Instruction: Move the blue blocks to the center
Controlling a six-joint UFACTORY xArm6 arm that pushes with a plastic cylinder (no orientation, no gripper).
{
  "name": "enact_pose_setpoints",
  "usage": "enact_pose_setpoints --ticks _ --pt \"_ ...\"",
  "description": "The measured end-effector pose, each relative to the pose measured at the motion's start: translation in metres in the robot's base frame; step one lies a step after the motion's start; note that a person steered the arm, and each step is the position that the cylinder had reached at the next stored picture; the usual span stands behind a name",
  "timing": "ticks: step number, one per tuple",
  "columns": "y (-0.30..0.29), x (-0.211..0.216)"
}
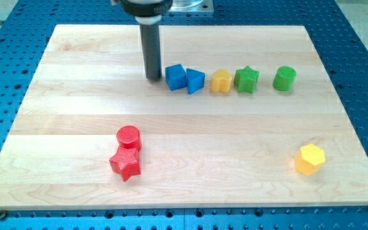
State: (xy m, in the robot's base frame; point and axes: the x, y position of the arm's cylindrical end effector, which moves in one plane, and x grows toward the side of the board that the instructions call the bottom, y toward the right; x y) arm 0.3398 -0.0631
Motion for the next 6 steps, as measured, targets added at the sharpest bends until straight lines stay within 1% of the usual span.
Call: enact_pose_setpoints --ticks 1,2,3,4,5,6 --pt "0.0 -0.018" --pt "0.032 -0.014" --pt "0.048 -0.005" --pt "0.048 0.01" --pt "0.04 0.001" --pt "-0.017 0.024"
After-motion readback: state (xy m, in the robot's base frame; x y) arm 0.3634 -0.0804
